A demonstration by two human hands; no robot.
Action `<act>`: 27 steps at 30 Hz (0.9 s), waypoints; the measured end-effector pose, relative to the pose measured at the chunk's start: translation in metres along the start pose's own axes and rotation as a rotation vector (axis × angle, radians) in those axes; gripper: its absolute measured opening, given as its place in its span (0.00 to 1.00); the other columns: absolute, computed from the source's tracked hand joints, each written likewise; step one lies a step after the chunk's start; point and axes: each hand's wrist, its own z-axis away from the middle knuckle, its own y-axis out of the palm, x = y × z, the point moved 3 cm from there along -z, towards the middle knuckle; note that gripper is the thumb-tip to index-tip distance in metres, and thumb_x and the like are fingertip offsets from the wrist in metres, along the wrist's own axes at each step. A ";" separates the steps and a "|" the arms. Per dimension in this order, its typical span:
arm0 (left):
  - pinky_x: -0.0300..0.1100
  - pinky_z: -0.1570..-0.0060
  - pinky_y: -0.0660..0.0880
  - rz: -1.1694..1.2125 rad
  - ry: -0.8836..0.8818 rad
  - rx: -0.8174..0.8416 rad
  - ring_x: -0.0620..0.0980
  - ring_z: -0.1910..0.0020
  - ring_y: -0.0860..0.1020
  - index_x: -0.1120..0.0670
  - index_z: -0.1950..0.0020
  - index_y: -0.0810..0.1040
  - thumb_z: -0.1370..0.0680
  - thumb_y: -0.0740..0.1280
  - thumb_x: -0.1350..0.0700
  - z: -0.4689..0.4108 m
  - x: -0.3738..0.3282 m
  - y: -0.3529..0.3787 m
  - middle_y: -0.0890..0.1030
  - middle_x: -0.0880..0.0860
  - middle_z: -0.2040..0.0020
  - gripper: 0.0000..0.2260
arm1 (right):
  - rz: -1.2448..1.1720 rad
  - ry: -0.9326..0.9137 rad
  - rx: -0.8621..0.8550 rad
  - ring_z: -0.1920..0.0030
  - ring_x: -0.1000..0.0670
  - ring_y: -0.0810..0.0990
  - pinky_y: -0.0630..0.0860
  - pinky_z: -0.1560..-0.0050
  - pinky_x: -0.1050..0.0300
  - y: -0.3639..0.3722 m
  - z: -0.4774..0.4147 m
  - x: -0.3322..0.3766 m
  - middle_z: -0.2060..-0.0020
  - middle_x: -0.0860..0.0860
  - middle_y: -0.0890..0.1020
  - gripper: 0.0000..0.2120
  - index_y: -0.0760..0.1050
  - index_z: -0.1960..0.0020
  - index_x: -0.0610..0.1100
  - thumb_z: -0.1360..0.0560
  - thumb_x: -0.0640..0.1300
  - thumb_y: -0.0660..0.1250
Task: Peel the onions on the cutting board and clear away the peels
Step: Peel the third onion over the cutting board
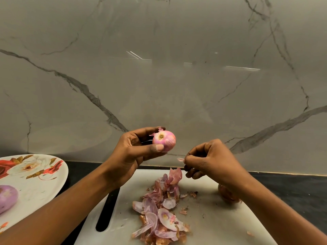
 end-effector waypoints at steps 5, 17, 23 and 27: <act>0.45 0.45 0.84 -0.052 0.001 0.023 0.60 0.39 0.84 0.56 0.36 0.84 0.34 0.80 0.63 0.001 0.000 0.000 0.85 0.59 0.39 0.26 | -0.081 0.024 0.112 0.60 0.43 0.89 0.86 0.59 0.56 0.000 0.003 0.004 0.60 0.40 0.89 0.02 0.86 0.52 0.35 0.25 0.33 0.76; 0.47 0.48 0.85 -0.219 0.007 0.112 0.58 0.38 0.84 0.57 0.35 0.83 0.33 0.80 0.66 0.008 -0.003 0.009 0.86 0.56 0.39 0.27 | -0.471 0.104 0.282 0.47 0.36 0.89 0.87 0.47 0.50 0.006 0.007 0.007 0.47 0.35 0.88 0.12 0.82 0.37 0.37 0.20 0.36 0.69; 0.45 0.48 0.84 -0.287 0.061 0.080 0.55 0.41 0.86 0.56 0.38 0.84 0.35 0.80 0.64 0.010 -0.005 0.013 0.87 0.54 0.42 0.25 | -0.428 0.090 0.222 0.48 0.38 0.89 0.87 0.47 0.52 0.009 0.005 0.005 0.48 0.39 0.88 0.17 0.83 0.37 0.38 0.26 0.40 0.76; 0.46 0.50 0.85 -0.316 0.103 0.043 0.55 0.42 0.86 0.56 0.40 0.85 0.37 0.81 0.65 0.009 -0.005 0.014 0.87 0.54 0.43 0.25 | -0.467 0.091 0.160 0.47 0.39 0.89 0.87 0.48 0.54 0.014 0.005 0.001 0.49 0.40 0.89 0.13 0.83 0.39 0.38 0.24 0.37 0.75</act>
